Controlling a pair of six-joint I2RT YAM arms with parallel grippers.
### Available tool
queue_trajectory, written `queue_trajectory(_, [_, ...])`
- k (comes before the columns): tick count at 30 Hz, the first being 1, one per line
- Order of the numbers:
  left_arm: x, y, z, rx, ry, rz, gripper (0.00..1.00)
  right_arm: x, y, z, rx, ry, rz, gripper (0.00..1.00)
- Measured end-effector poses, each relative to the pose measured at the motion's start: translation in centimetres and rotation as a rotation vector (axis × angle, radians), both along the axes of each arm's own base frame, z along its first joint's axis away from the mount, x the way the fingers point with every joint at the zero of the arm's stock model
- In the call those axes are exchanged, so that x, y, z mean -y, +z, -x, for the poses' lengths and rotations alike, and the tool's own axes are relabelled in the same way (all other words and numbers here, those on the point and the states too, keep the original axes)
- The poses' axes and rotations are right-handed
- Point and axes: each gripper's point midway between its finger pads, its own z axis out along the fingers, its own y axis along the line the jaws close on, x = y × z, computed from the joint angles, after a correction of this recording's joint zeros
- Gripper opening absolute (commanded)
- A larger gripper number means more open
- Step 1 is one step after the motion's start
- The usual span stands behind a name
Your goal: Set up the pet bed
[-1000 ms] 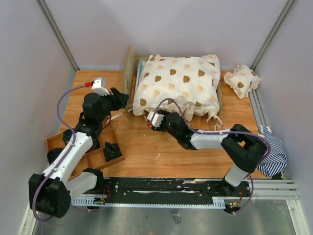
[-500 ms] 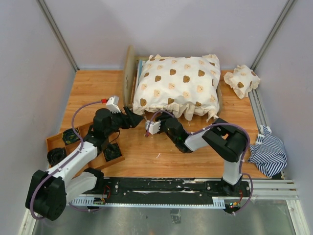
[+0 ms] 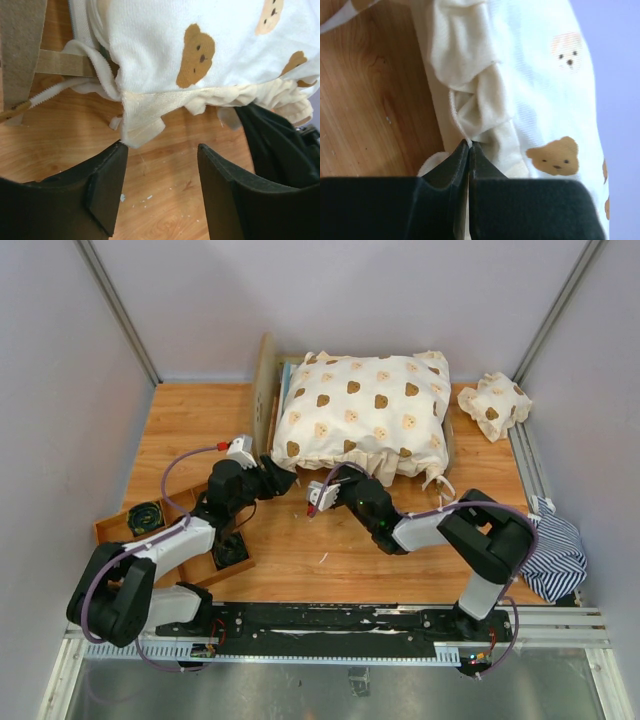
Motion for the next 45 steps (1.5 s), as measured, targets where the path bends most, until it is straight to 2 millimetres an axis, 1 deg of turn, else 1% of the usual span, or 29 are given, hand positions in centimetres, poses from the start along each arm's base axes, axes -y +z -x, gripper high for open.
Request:
queue_trajectory(2, [0.2, -0.4, -0.1, -0.004, 0.005, -0.007, 0.57, 0.0, 0.9, 0.3, -0.002, 0.016, -0.032, 0.00])
queue_trajectory(6, [0.5, -0.6, -0.3, 0.006, 0.018, -0.017, 0.65, -0.3, 1.9, 0.7, -0.019, 0.047, -0.083, 0.00])
queue_trajectory(11, [0.6, -0.6, -0.6, 0.007, 0.048, -0.011, 0.68, -0.7, 1.7, 1.0, -0.045, 0.071, -0.100, 0.00])
queue_trajectory(14, [0.5, -1.0, -0.7, -0.006, 0.076, -0.011, 0.64, -0.8, 1.3, 1.2, -0.064, 0.085, -0.105, 0.00])
queue_trajectory(15, [0.4, -1.1, -0.9, -0.006, 0.091, -0.011, 0.61, -0.7, 1.1, 1.2, -0.071, 0.086, -0.108, 0.00])
queue_trajectory(17, [0.2, -1.2, -1.1, -0.005, 0.116, -0.014, 0.52, -0.5, 0.8, 1.3, -0.083, 0.088, -0.110, 0.00])
queue_trajectory(18, [0.0, -1.2, -1.3, -0.003, 0.132, -0.017, 0.45, -0.4, 0.5, 1.4, -0.090, 0.089, -0.112, 0.00])
queue_trajectory(21, [-0.7, -1.3, -1.8, 0.001, 0.181, -0.032, 0.18, 0.0, -0.1, 1.6, -0.109, 0.084, -0.114, 0.00])
queue_trajectory(23, [-1.2, -1.2, -2.0, 0.007, 0.207, -0.045, 0.02, 0.5, -0.2, 1.6, -0.115, 0.079, -0.119, 0.00])
queue_trajectory(24, [-1.5, -1.1, -2.1, 0.011, 0.220, -0.055, 0.00, 0.8, -0.1, 1.6, -0.117, 0.077, -0.126, 0.00])
queue_trajectory(26, [-2.1, -0.5, -2.1, 0.031, 0.242, -0.070, 0.00, 1.4, 0.5, 1.5, -0.116, 0.065, -0.146, 0.00])
queue_trajectory(30, [-2.9, 0.9, -1.8, 0.073, 0.260, -0.099, 0.00, 2.0, 2.0, 1.2, -0.103, 0.064, -0.186, 0.00])
queue_trajectory(32, [-3.2, 0.9, -1.7, 0.077, 0.262, -0.124, 0.00, 2.5, 2.4, 1.0, -0.101, 0.058, -0.204, 0.00])
queue_trajectory(35, [-3.7, 0.2, -1.3, 0.061, 0.248, -0.172, 0.00, 3.5, 2.8, 0.8, -0.109, 0.047, -0.226, 0.00])
queue_trajectory(38, [-4.5, -0.2, -1.4, 0.036, 0.238, -0.202, 0.00, 4.2, 3.0, 0.6, -0.125, 0.040, -0.245, 0.00])
queue_trajectory(42, [-5.6, 0.2, -1.7, 0.024, 0.226, -0.210, 0.00, 4.8, 3.7, 0.6, -0.132, 0.039, -0.272, 0.00])
queue_trajectory(45, [-5.7, 0.9, -1.8, 0.029, 0.200, -0.220, 0.00, 5.0, 3.9, 0.6, -0.141, 0.041, -0.285, 0.00])
